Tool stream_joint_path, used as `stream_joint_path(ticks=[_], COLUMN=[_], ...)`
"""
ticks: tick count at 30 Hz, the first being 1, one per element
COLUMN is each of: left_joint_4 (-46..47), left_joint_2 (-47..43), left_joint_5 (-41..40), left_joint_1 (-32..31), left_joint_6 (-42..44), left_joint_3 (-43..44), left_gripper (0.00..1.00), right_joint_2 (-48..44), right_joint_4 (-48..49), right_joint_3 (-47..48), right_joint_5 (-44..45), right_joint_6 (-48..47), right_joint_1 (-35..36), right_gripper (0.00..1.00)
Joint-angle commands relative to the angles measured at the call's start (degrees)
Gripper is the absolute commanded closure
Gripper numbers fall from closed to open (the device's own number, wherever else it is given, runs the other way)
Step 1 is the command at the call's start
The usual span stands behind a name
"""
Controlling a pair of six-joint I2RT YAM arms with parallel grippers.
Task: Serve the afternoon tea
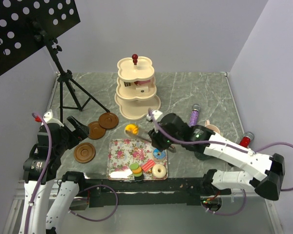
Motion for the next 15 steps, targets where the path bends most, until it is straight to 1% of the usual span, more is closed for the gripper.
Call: stream_joint_path(ticks=[1, 4, 7, 15], left_joint_4=[1.5, 2.1, 3.2, 5.5], left_joint_2=[0.6, 0.9, 1.4, 3.4], left_joint_5=[-0.4, -0.4, -0.2, 0.2], left_joint_1=[-0.1, -0.1, -0.1, -0.1], left_joint_6=[0.1, 0.2, 0.2, 1.7], left_joint_3=[1.2, 1.1, 0.8, 0.6], left_gripper=[0.00, 0.00, 0.00, 0.00], right_joint_2=[-2.8, -2.5, 0.2, 12.9], right_joint_4=[0.0, 1.4, 3.7, 9.3], right_joint_3=[1.6, 1.7, 3.1, 10.0], right_joint_5=[-1.4, -2.2, -2.2, 0.9], right_joint_6=[-3.2, -4.1, -4.1, -1.2], right_joint_1=[-7.7, -11.5, -13.6, -15.0], right_gripper=[0.57, 0.57, 0.57, 0.58])
